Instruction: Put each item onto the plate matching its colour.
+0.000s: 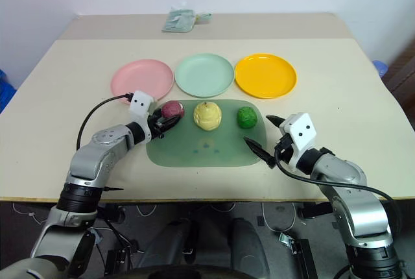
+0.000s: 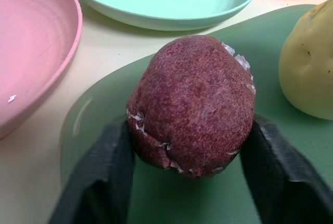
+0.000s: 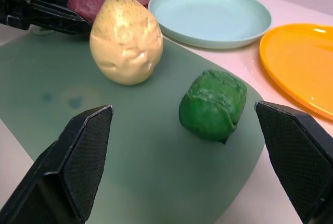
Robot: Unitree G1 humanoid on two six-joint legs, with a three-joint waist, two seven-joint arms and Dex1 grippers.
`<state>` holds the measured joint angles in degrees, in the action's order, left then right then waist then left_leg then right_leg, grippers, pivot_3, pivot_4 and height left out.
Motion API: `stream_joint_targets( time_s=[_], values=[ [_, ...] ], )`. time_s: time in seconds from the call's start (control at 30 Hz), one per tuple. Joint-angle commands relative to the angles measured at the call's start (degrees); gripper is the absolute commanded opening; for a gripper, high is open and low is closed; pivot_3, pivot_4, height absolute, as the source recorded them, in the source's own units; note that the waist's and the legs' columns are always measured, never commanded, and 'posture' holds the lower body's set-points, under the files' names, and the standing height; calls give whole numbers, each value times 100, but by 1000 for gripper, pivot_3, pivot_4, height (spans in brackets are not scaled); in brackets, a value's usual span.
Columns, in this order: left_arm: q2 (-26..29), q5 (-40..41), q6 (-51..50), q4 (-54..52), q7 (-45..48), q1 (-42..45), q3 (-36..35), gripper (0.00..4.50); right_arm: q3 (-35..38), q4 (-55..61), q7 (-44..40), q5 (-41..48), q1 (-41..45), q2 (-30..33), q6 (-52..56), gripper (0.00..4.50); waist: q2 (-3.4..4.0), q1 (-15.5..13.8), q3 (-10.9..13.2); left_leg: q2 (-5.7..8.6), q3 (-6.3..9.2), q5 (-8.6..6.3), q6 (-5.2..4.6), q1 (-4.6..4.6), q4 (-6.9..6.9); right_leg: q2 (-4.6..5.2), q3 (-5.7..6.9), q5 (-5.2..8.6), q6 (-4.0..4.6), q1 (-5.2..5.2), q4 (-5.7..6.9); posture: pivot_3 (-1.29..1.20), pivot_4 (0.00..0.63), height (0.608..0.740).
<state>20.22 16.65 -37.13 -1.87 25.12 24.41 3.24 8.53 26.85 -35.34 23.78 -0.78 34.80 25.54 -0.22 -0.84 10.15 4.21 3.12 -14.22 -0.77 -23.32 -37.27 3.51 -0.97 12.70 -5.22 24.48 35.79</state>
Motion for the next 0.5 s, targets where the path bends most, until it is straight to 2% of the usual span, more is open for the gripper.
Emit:
stream_joint_targets(
  time_s=[0.03,0.3,0.5],
  values=[
    [6,-46,85,-199,-36,14,-113,2119,117,132,21,36,113,-4,-75,4500,0,0,0,0,0,0,0,0,-1,0,0,0,0,0,0,0,150,740],
    [-242,-19,471,-266,-574,201,-725,2119,59,2,-7,-7,186,-34,-149,4500,0,-2,0,0,0,0,0,0,-1,0,0,0,0,0,1,0,150,740],
    [-490,-282,939,1068,-1699,1048,-1407,2119,-47,-90,-17,-49,276,-78,-211,4500,-4,-6,1,3,0,0,0,0,-9,-1,4,-1,-1,-1,8,0,150,740]
  ],
)
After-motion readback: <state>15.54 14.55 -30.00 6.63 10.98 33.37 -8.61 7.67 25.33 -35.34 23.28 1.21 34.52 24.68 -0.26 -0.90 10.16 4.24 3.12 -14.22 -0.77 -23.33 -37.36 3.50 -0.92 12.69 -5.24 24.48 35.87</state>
